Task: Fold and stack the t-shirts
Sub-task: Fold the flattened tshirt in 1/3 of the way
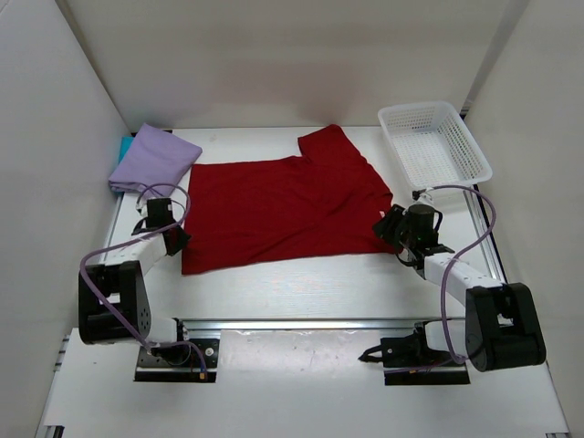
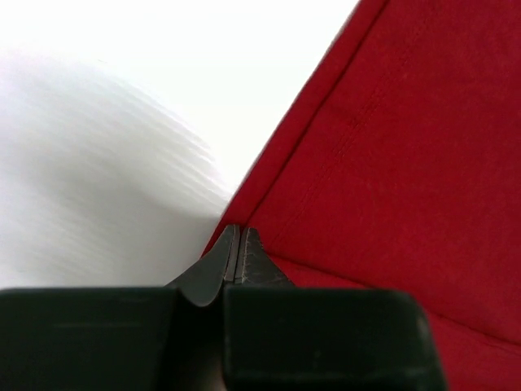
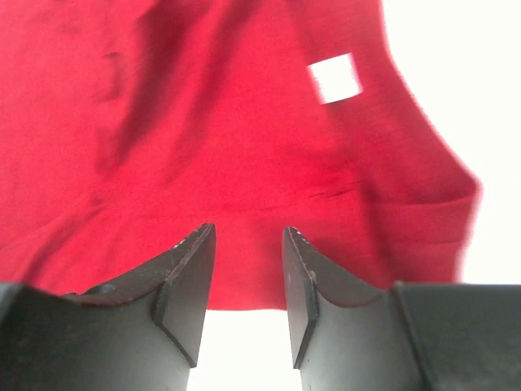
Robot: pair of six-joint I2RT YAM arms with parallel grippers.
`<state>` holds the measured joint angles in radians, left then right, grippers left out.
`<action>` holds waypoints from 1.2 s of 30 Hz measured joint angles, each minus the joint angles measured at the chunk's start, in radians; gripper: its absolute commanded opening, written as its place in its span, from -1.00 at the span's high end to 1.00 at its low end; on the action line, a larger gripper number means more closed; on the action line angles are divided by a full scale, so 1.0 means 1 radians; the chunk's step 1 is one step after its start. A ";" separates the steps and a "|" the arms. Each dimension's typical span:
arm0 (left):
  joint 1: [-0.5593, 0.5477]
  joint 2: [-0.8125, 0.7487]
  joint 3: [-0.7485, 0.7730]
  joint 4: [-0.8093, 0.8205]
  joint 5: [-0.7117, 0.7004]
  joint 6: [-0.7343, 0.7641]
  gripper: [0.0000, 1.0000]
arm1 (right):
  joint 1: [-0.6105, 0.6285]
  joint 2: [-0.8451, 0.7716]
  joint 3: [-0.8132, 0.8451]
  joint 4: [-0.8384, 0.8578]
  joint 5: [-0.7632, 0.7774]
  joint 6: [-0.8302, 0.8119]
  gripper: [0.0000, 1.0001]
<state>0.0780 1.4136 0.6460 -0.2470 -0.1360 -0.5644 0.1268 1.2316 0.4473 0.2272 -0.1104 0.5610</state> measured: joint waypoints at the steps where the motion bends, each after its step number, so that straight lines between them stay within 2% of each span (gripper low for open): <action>1: 0.015 -0.009 0.000 -0.005 0.004 0.001 1.00 | -0.011 0.005 0.000 -0.005 0.011 -0.006 0.27; 5: 0.072 -0.035 0.000 -0.007 0.024 0.002 1.00 | -0.036 0.013 0.000 -0.025 0.046 -0.019 0.24; 7: 0.094 -0.032 0.000 -0.005 0.040 0.002 0.78 | -0.039 0.013 0.000 -0.026 0.059 -0.025 0.20; 9: 0.114 -0.018 0.006 -0.006 0.071 -0.001 0.48 | -0.043 0.016 0.000 -0.027 0.064 -0.031 0.20; 11: 0.120 -0.011 0.010 -0.007 0.093 -0.004 0.31 | -0.045 0.023 0.000 -0.031 0.069 -0.036 0.22; 13: 0.092 -0.035 0.010 -0.010 0.087 -0.007 0.33 | -0.050 0.032 0.000 -0.035 0.068 -0.040 0.23; 15: 0.008 -0.093 0.011 -0.008 0.072 -0.011 0.34 | -0.056 0.043 0.001 -0.040 0.068 -0.043 0.24; 19: -0.308 -0.195 0.015 0.058 0.046 -0.029 0.37 | -0.061 0.074 0.011 -0.056 0.067 -0.049 0.28; 20: -0.399 -0.195 0.016 0.089 0.046 -0.039 0.38 | -0.063 0.083 0.013 -0.060 0.064 -0.050 0.31; 23: -0.584 -0.130 0.016 0.166 0.072 -0.080 0.42 | -0.062 0.100 0.019 -0.073 0.058 -0.053 0.34; 25: -0.678 -0.056 0.018 0.203 0.078 -0.102 0.42 | -0.057 0.105 0.027 -0.083 0.060 -0.056 0.54; 30: -0.861 0.170 0.111 0.260 0.126 -0.128 0.43 | -0.060 0.105 0.032 -0.096 0.059 -0.053 0.97; 33: -0.915 0.270 0.184 0.303 0.155 -0.133 0.42 | -0.066 0.108 0.047 -0.117 0.068 -0.050 0.99; 36: -0.915 0.308 0.202 0.348 0.175 -0.140 0.43 | -0.077 0.140 0.089 -0.127 0.059 -0.049 1.00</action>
<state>-0.8371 1.7218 0.8482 0.1005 0.0395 -0.7040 0.0494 1.3712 0.5365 0.1005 -0.0517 0.5117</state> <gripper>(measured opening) 0.289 0.007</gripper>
